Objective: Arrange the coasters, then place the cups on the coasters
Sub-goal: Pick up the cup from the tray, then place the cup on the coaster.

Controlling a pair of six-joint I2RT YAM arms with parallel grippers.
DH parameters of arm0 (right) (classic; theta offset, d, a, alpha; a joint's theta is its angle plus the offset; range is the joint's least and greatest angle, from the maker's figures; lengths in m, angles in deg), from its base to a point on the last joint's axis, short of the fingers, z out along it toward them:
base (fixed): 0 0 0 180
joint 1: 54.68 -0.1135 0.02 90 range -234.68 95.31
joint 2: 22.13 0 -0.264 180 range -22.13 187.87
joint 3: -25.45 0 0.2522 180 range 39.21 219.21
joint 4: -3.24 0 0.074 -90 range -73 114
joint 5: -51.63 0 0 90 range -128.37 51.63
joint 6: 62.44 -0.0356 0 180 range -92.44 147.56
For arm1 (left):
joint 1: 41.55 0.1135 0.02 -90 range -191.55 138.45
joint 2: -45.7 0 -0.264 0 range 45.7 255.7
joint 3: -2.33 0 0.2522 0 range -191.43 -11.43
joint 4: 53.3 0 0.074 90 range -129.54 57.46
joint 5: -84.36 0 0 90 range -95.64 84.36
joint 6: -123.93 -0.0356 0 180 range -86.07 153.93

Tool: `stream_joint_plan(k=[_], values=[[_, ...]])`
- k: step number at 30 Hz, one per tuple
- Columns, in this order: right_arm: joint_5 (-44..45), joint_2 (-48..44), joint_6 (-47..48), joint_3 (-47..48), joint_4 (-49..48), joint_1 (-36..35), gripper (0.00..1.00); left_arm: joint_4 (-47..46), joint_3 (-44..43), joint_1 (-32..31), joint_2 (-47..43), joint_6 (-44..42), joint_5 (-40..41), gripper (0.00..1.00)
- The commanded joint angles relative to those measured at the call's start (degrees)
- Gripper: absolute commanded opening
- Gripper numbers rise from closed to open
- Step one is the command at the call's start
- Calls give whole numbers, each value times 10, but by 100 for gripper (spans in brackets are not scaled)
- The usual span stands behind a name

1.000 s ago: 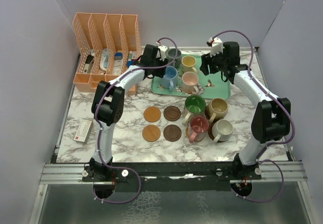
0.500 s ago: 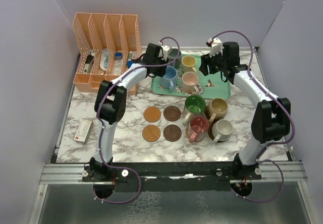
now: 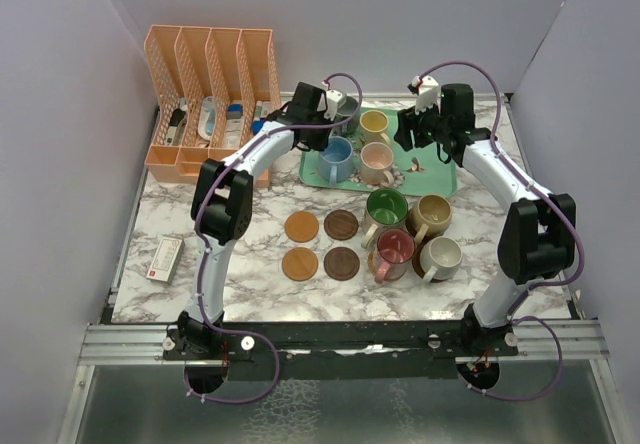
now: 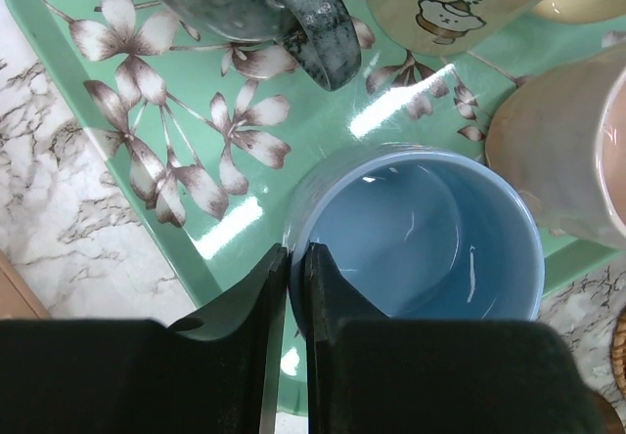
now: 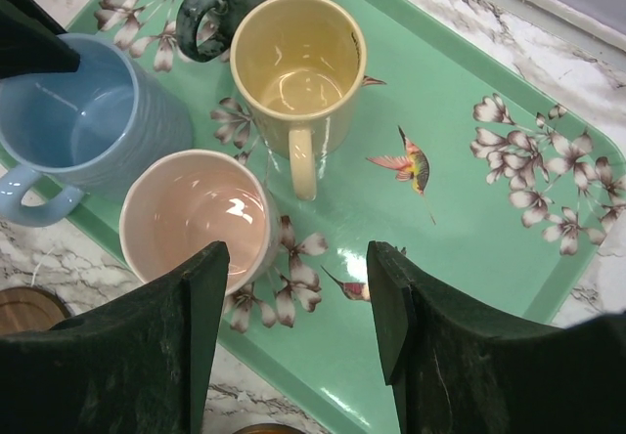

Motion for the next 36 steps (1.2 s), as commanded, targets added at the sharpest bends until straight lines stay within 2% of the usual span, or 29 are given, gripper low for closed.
stream_joint_plan(k=[1, 2, 12, 21, 29, 36], values=[[-17, -18, 5, -6, -19, 7, 59, 20, -32, -3, -9, -16, -45, 2], [-19, -20, 4, -6, -20, 8, 58, 22, -35, -3, -12, -18, -51, 0], [-25, -51, 0, -7, -20, 24, 58, 36, -39, -3, -62, -48, -92, 0], [-40, -60, -4, -10, -22, 40, 58, 35, 43, -5, -159, -75, -125, 0], [-47, -47, -4, -7, -17, 41, 58, 33, 63, -10, -168, -72, -130, 0], [-46, -46, -5, -8, -17, 47, 58, 33, 131, -25, -222, -96, -137, 0]])
